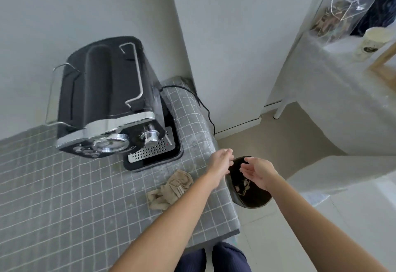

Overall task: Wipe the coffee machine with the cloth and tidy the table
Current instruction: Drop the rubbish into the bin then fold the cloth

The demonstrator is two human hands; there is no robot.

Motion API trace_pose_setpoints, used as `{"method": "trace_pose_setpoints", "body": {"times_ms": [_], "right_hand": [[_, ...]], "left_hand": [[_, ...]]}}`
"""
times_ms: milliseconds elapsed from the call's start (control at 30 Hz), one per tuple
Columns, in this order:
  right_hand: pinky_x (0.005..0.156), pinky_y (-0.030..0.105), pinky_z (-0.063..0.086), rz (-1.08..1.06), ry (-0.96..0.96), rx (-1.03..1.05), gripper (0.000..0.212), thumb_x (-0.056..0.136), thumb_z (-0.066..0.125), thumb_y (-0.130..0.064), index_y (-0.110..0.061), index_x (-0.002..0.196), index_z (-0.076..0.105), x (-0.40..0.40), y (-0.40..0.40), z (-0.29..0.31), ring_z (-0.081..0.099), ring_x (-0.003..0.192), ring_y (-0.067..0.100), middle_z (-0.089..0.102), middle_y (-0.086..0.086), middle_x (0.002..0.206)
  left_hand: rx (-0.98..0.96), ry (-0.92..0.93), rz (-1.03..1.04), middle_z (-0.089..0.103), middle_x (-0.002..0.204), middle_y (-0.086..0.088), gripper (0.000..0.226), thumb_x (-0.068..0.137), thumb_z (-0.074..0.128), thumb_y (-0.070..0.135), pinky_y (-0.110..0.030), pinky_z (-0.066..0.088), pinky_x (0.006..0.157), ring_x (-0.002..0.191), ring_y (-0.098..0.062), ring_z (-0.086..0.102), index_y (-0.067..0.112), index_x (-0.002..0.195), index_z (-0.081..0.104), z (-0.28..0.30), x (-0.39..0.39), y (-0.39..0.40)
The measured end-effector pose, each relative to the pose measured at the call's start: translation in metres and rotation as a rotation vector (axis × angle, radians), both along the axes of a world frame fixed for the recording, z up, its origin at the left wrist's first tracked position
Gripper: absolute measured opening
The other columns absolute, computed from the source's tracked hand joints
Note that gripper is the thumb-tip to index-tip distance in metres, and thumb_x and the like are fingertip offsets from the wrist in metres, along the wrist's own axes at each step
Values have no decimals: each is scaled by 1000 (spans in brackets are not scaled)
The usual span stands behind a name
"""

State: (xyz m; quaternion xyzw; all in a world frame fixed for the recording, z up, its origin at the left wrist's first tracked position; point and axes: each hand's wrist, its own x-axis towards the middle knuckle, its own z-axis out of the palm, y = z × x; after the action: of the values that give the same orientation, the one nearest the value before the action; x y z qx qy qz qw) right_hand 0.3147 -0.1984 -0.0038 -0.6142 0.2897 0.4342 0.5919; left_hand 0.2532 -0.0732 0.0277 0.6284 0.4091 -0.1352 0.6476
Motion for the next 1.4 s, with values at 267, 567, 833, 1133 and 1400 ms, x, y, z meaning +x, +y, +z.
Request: {"method": "trace_pose_setpoints", "body": {"times_ms": [267, 567, 833, 1133, 1400], "right_hand": [[61, 23, 46, 849, -479, -183, 11, 92, 62, -23, -13, 94, 66, -110, 78, 38, 60, 72, 15, 70, 4, 87], [65, 24, 42, 1057, -850, -423, 12, 85, 66, -26, -20, 89, 57, -181, 123, 64, 56, 83, 19, 60, 4, 92], [68, 34, 56, 540, -715, -112, 22, 102, 40, -9, -7, 91, 58, -230, 150, 97, 65, 76, 22, 67, 11, 84], [83, 48, 58, 280, -295, 149, 47, 97, 58, -39, 7, 101, 67, -278, 201, 117, 71, 91, 38, 73, 25, 95], [62, 24, 46, 728, -611, -168, 58, 84, 69, -48, -28, 129, 38, -301, 203, 117, 64, 77, 14, 64, 1, 88]], "left_hand": [[905, -50, -156, 54, 136, 0, 37, 97, 47, 15, -29, 35, 111, 129, -17, 46, 17, 134, 52, -4, -167, 89], [630, -77, -246, 68, 109, 9, 33, 90, 62, 25, -13, 48, 83, 94, -2, 63, 18, 122, 62, -11, -260, 127], [460, -378, -25, 67, 69, -11, 14, 97, 51, 13, -21, 50, 56, 53, -12, 62, 18, 92, 62, 52, -334, 202], [56, -66, -28, 59, 84, -3, 45, 81, 63, 55, -18, 40, 50, 54, -8, 42, 29, 115, 50, 82, -378, 238], [205, 106, -103, 74, 84, -5, 17, 95, 55, 28, -23, 46, 56, 66, -12, 68, 13, 93, 64, 77, -414, 242]]}}
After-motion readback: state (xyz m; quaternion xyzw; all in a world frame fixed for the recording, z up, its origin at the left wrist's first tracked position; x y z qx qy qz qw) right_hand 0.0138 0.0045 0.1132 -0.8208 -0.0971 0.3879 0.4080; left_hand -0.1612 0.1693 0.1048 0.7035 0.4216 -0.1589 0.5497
